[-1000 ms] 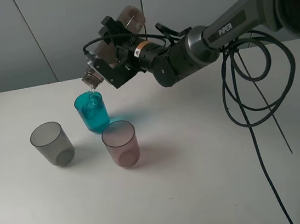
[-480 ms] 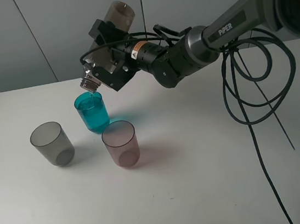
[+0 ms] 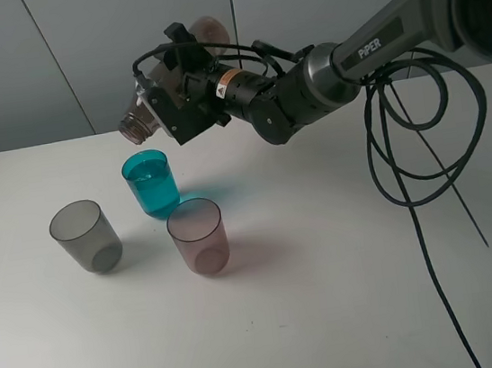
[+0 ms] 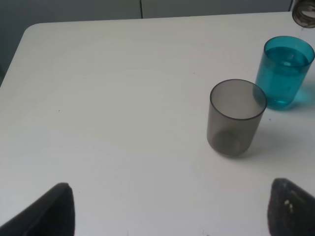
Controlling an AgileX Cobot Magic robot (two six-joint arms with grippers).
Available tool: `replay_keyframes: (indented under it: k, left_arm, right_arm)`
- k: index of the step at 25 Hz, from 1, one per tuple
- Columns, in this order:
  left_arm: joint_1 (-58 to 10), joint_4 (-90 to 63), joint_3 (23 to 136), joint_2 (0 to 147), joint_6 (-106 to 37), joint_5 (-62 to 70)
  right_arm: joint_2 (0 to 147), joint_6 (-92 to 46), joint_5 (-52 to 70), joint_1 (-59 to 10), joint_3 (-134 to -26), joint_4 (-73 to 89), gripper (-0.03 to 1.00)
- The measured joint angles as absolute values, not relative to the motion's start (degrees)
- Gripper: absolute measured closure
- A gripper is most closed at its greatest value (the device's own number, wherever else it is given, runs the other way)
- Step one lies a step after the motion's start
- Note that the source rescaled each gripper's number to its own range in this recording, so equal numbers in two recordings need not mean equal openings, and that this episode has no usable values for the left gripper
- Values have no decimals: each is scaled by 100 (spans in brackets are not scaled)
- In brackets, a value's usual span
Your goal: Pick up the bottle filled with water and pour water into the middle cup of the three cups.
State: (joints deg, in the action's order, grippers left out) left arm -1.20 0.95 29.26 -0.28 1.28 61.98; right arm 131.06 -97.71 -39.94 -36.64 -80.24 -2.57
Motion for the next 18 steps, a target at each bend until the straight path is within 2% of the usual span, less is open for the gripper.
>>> replay_keyframes:
  k: [4,11,14,18]
  left_arm:
    - [-120,95,2926,-28,128,6198]
    - [-120,95,2926,-28,128,6198]
    - [-120,95,2926,-28,128,6198]
    - [-120,95,2926,-28,128,6198]
  right_arm:
    - [13048,-8709,-3923,-3664,-7854,0,97]
    - [12240,-6463,-3823,-3628,-6794,76,97]
    - [11866,-5012,-3823,-3430,-6286,-92,97]
    - [11548,-2371,-4013,-2943,-5761,-773,97]
